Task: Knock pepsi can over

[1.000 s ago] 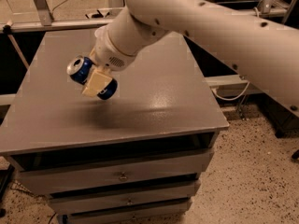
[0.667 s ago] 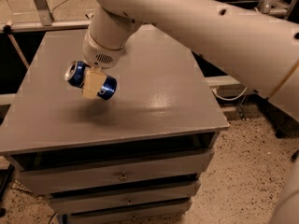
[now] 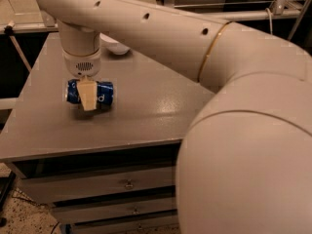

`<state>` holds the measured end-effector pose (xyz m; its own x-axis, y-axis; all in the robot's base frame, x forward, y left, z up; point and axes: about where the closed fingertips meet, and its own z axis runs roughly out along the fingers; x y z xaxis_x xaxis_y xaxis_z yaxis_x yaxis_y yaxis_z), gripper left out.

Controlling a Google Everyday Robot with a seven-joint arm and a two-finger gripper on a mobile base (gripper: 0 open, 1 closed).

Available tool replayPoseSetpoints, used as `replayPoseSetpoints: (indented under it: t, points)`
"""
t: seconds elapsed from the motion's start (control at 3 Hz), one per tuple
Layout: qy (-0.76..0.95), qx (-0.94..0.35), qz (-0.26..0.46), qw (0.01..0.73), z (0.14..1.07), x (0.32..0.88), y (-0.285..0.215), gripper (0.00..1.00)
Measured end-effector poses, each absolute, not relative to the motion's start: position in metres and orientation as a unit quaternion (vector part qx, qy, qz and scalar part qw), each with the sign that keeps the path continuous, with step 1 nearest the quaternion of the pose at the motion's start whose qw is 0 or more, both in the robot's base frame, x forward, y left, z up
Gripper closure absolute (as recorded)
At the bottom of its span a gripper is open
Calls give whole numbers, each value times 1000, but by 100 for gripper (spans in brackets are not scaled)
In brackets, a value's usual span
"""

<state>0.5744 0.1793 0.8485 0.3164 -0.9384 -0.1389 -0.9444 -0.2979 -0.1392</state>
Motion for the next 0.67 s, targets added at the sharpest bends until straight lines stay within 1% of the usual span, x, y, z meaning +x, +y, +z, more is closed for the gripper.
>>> replayPoseSetpoints:
  t: [0.33,0.67]
  points:
    - [569,-820,-1,62,835,577,190,100]
    - [569,-820,-1,63,833,577,192,75]
